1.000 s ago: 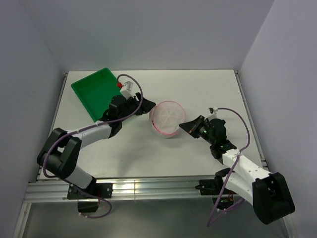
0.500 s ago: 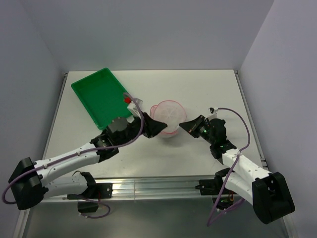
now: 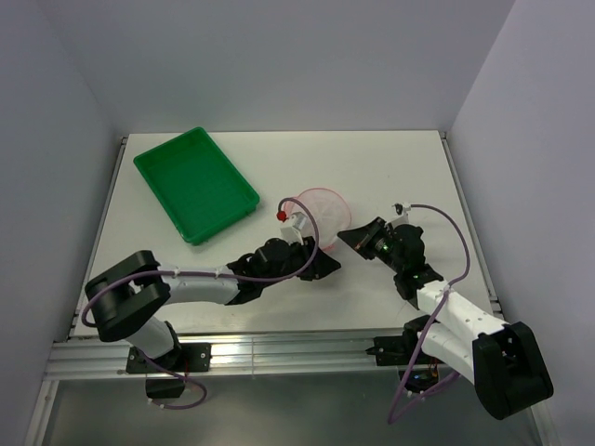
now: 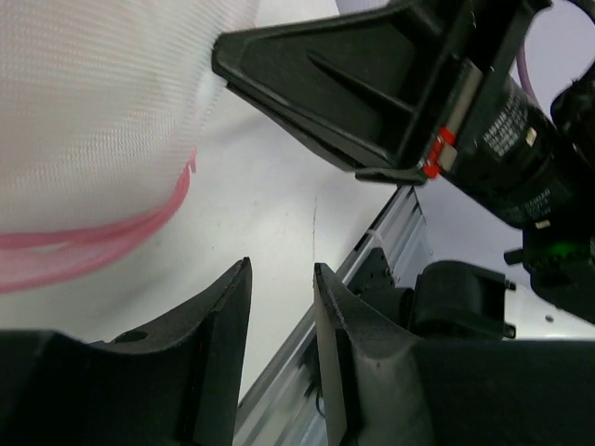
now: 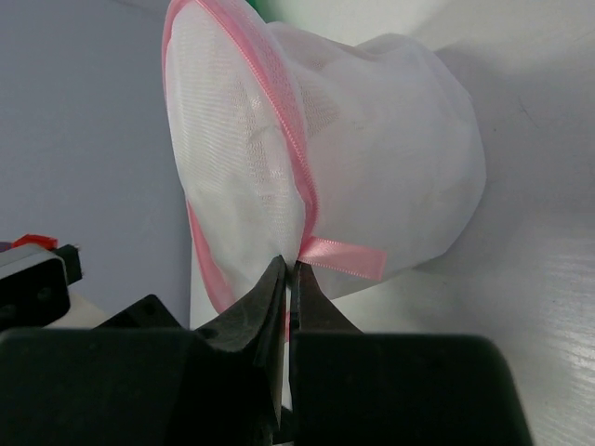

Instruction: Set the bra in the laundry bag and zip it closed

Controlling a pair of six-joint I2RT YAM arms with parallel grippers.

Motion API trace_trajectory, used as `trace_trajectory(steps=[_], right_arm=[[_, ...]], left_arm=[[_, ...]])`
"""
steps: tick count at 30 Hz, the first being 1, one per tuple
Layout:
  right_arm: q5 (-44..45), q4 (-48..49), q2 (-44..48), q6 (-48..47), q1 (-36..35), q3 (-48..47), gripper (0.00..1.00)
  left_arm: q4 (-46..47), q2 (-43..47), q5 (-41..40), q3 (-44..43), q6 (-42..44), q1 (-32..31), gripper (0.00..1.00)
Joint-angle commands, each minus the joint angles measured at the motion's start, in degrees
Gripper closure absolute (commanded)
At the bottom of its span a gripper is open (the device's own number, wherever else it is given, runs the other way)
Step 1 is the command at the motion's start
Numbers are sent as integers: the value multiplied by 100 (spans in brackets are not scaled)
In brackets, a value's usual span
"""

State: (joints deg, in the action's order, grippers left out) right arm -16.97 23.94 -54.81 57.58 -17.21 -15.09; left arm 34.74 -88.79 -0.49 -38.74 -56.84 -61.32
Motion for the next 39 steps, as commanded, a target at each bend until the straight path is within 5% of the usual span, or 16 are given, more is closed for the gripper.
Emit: trace_trajectory(steps=[1, 12, 30, 39], right_arm=[[106, 304, 93, -116, -19, 68, 100], [89, 251, 356, -160, -19, 164, 100], [177, 198, 682, -1, -80, 278, 100], [203, 32, 989, -159, -89, 393, 100]], left_arm=[[1139, -269, -267, -11, -468, -56, 61], [1281, -595, -1391, -19, -425, -134, 61], [1245, -718, -2095, -177, -302, -381, 52], [991, -991, -2306, -634, -205, -407, 58]])
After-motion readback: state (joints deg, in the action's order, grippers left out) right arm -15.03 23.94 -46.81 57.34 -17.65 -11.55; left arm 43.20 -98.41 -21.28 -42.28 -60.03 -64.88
